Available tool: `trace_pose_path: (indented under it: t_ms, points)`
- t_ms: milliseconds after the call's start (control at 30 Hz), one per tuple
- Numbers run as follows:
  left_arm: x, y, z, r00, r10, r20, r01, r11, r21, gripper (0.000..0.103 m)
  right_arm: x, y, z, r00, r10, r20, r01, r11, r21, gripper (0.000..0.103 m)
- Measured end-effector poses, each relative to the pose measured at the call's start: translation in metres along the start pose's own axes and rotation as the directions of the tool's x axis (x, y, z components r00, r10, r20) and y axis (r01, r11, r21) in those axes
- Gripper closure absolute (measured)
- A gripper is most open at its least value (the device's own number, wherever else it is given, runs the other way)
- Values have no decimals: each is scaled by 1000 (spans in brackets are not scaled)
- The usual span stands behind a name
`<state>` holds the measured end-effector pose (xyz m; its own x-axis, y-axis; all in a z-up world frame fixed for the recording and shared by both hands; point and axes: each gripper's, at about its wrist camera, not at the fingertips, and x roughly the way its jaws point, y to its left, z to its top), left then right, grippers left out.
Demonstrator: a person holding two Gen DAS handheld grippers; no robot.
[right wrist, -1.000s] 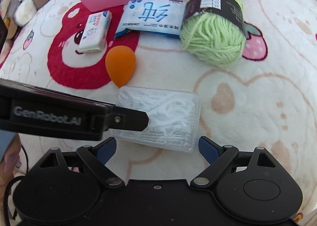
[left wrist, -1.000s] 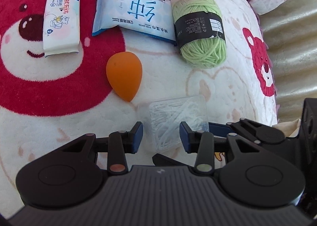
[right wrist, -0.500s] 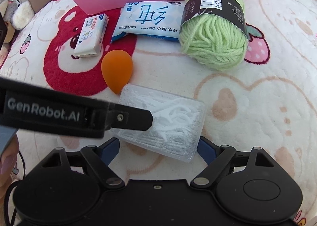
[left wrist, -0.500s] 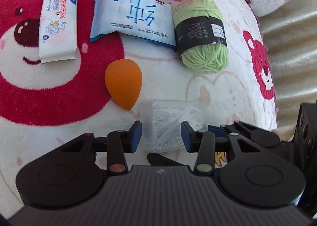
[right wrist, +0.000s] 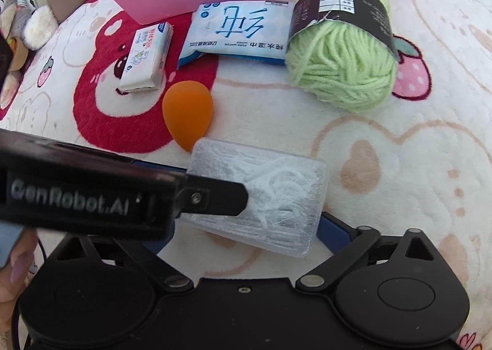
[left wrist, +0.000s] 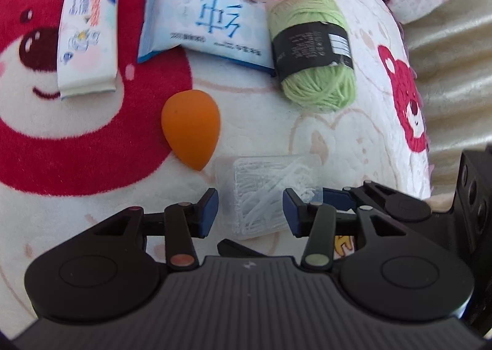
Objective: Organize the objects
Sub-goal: 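Close the left gripper on the clear floss-pick box, then lift the floss-pick box with the left gripper toward the pink box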
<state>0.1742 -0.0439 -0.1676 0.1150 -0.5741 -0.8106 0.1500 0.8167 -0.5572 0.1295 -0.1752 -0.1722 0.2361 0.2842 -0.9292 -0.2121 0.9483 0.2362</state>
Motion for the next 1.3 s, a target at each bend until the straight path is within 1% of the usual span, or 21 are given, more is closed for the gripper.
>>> trace_pose_path:
  t_ms: [67, 200, 233, 367, 467, 567, 700, 800, 900, 967, 1067, 1167, 1300]
  points:
    - [0, 2, 1, 1000, -10, -2, 10, 1000, -14, 57, -1, 0, 0, 1000, 7, 0, -7, 1000, 13, 2]
    - [-1, -5, -3, 1000, 10, 17, -11, 1000, 16, 58, -3, -6, 0, 999, 32, 14, -33, 998, 54, 3]
    - [-1, -6, -4, 1000, 12, 22, -12, 1000, 18, 58, -4, -6, -1, 999, 28, 20, -29, 998, 56, 6]
    - [-2, -4, -7, 999, 1, 34, -1, 1000, 0, 58, -5, -5, -2, 999, 22, 33, -23, 998, 50, 6]
    - [-5, -4, -10, 999, -3, 44, 4, 1000, -10, 59, -9, -2, -2, 999, 10, 46, -11, 1000, 28, 6]
    - [-10, -9, -17, 999, 3, 53, -3, 1000, 0, 58, -14, 1, -5, 998, -2, 58, 2, 1000, -1, 6]
    - [-24, -16, -24, 995, 17, 94, -19, 999, 25, 58, -25, 7, -9, 995, 0, 96, 5, 999, -46, 6]
    - [-34, -18, -28, 992, 12, 125, -15, 1000, 26, 58, -35, 14, -12, 991, -5, 134, 16, 997, -81, 6]
    - [-42, -17, -31, 989, -11, 145, 10, 1000, 7, 58, -45, 18, -15, 985, -15, 175, 34, 993, -109, 6]
    - [-47, -19, -33, 987, -15, 160, 15, 1000, 6, 58, -50, 18, -17, 981, -8, 192, 31, 993, -116, 6]
    - [-55, -22, -36, 983, -22, 181, 19, 1000, 16, 58, -58, 19, -18, 976, -2, 216, 30, 992, -125, 6]
    - [-64, -27, -39, 979, -24, 205, 16, 999, 39, 58, -66, 22, -20, 968, 1, 251, 35, 990, -139, 6]
    - [-78, -34, -43, 971, -43, 235, 29, 998, 62, 58, -82, 25, -22, 956, 8, 294, 36, 989, -143, 6]
